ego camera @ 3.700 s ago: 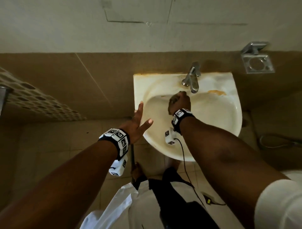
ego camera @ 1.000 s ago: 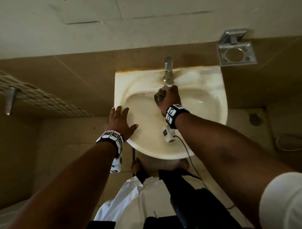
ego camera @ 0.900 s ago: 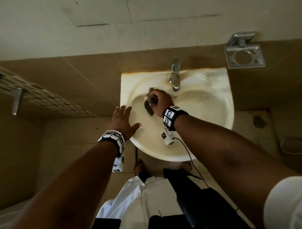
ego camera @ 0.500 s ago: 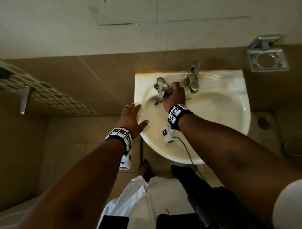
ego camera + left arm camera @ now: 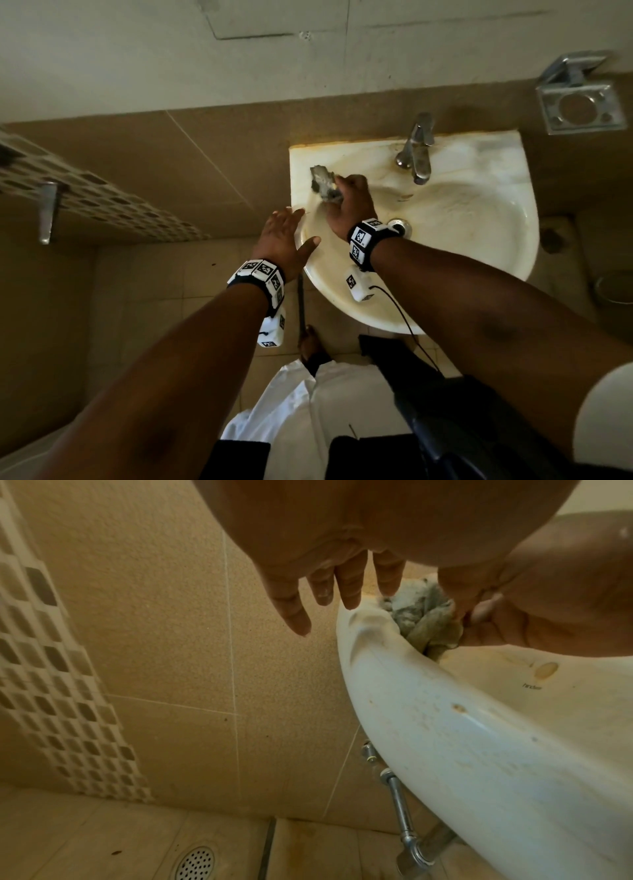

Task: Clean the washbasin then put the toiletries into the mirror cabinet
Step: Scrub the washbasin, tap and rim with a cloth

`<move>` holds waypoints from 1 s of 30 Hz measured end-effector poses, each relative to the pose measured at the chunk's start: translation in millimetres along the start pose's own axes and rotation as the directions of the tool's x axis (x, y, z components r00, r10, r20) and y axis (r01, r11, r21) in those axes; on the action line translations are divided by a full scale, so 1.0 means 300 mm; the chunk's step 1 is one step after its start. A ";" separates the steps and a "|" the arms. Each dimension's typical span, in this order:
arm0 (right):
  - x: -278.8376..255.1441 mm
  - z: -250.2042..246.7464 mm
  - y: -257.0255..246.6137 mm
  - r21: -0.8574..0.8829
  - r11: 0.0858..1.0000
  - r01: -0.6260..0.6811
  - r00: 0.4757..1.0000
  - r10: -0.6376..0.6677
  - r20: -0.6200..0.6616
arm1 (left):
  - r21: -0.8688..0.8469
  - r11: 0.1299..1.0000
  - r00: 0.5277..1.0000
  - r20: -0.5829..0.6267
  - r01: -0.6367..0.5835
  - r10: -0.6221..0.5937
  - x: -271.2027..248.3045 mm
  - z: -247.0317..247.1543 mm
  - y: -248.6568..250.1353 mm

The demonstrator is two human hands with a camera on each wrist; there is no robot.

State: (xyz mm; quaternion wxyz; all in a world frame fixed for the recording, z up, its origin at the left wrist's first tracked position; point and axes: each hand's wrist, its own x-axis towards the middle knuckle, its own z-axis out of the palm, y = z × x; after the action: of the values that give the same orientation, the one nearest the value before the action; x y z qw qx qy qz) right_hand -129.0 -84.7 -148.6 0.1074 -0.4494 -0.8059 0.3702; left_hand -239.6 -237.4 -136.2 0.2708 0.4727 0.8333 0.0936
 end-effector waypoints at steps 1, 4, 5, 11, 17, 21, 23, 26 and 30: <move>-0.007 0.002 -0.002 -0.002 0.999 0.046 0.998 -0.046 0.033 | -0.011 1.000 1.000 -0.001 -0.003 0.003 0.002 -0.002 0.004; -0.022 0.012 -0.008 0.094 0.990 0.107 0.989 -0.116 0.087 | -0.074 0.997 1.000 -0.022 0.002 -0.003 0.004 -0.018 0.015; -0.022 0.007 -0.005 0.131 0.987 0.095 0.989 -0.108 0.097 | -0.083 0.997 0.999 -0.031 0.006 -0.008 0.003 -0.025 0.017; -0.037 -0.043 0.069 0.016 0.999 0.049 0.959 -0.051 0.278 | -0.079 0.994 0.996 -0.041 0.078 -0.082 -0.011 -0.044 0.010; -0.022 -0.169 0.130 0.148 0.978 -0.146 0.979 0.164 -0.120 | -0.080 0.993 0.997 -0.001 0.082 -0.082 0.017 -0.015 0.005; 0.006 -0.152 0.124 0.063 0.993 -0.105 0.974 0.115 -0.194 | -0.120 0.990 0.997 -0.009 0.070 -0.071 0.020 -0.002 0.025; 0.006 -0.086 0.077 0.019 0.995 -0.100 0.991 0.101 -0.083 | -0.115 0.992 0.998 -0.034 0.043 -0.047 0.006 0.003 0.028; -0.007 0.030 0.009 0.008 0.999 -0.042 0.999 0.042 0.011 | -0.073 0.997 0.998 -0.066 0.019 -0.024 -0.021 0.004 0.022; -0.058 0.050 0.010 -0.037 0.995 0.089 0.973 -0.079 0.216 | 0.011 0.998 0.997 -0.058 0.056 -0.055 -0.040 0.001 -0.011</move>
State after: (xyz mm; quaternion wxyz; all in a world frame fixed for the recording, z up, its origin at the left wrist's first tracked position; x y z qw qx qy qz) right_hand -124.7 -105.1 -158.5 0.0251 -0.3746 -0.8395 0.3927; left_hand -237.0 -249.4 -133.5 0.2460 0.4483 0.8542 0.0947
